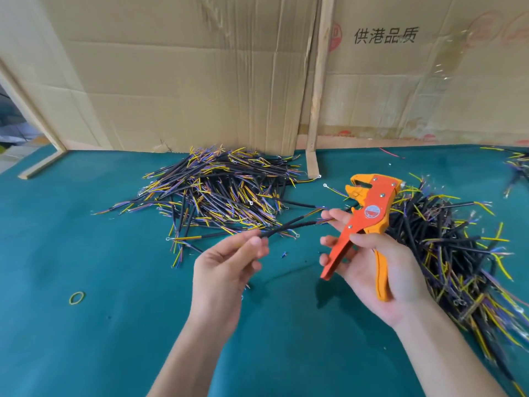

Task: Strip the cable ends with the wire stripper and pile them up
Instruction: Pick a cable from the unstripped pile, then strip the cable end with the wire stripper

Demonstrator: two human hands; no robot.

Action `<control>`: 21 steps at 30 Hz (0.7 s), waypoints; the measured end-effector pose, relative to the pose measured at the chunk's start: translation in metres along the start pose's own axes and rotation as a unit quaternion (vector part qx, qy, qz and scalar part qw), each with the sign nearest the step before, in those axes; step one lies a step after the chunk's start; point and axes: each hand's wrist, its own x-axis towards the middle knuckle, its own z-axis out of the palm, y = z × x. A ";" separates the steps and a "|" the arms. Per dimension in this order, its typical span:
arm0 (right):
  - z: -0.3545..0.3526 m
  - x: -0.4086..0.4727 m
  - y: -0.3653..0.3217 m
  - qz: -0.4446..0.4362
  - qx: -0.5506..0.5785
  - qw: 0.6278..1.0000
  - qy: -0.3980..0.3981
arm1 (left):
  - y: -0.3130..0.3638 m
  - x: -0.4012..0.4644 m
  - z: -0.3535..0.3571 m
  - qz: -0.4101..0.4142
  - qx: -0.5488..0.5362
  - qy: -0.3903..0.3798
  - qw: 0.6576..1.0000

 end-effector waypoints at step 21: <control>-0.007 -0.004 -0.006 0.153 -0.093 0.976 -0.120 | -0.006 0.026 0.058 0.142 0.056 0.055 0.987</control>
